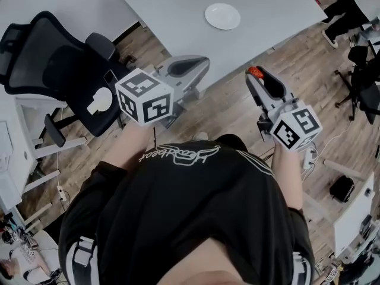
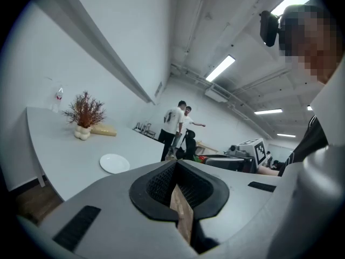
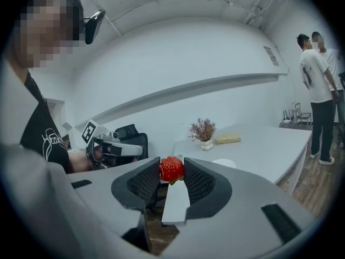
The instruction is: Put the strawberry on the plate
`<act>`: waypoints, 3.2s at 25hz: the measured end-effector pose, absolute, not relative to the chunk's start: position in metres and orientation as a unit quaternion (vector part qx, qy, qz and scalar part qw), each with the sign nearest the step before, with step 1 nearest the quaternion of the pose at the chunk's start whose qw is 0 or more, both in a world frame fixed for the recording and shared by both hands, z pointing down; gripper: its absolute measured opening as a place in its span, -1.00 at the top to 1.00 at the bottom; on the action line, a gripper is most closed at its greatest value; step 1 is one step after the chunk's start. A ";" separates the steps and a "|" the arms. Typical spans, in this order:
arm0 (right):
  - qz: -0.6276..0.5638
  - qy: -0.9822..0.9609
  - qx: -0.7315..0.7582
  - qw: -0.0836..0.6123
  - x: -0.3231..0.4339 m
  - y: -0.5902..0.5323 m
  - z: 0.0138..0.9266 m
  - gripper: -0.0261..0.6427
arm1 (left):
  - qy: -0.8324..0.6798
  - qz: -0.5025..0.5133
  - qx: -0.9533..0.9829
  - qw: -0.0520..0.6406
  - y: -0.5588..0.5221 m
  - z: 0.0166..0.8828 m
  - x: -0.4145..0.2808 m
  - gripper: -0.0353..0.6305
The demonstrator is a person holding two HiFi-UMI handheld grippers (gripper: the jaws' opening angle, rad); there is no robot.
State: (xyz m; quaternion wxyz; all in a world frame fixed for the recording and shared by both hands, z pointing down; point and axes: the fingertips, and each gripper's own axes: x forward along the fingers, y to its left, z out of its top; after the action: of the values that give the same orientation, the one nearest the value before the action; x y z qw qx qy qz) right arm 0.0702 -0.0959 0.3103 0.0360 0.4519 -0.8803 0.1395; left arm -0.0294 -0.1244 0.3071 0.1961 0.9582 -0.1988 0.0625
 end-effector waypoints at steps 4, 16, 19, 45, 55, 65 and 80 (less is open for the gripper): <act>0.132 -0.880 0.454 0.038 0.075 -0.094 0.304 0.53 | -0.192 0.061 0.961 0.191 -0.125 0.303 -0.022 0.87; 0.127 -0.897 0.421 0.038 0.089 -0.161 0.305 0.53 | -0.218 0.068 0.954 0.197 -0.181 0.310 0.001 0.88; 0.131 -0.902 0.409 0.045 0.097 -0.190 0.309 0.53 | -0.225 0.068 0.951 0.200 -0.207 0.311 0.009 0.87; 0.133 -0.918 0.365 0.075 0.113 -0.339 0.333 0.53 | -0.289 0.073 0.919 0.257 -0.314 0.356 0.022 0.88; 0.118 -0.917 0.361 0.124 0.104 -0.386 0.375 0.53 | -0.300 0.078 0.909 0.277 -0.335 0.383 0.018 0.87; 0.137 -0.906 0.360 0.179 0.103 -0.429 0.430 0.53 | -0.311 0.087 0.896 0.305 -0.358 0.407 0.019 0.87; 0.125 -0.892 0.324 0.289 0.097 -0.446 0.504 0.53 | -0.311 0.076 0.882 0.347 -0.373 0.431 0.021 0.87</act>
State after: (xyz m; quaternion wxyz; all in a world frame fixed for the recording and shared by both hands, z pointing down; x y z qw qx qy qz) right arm 0.0969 -0.4457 0.5038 0.2889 0.3243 -0.8920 0.1251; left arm 0.0209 -0.3732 0.4308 0.3472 0.8815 -0.3109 0.0760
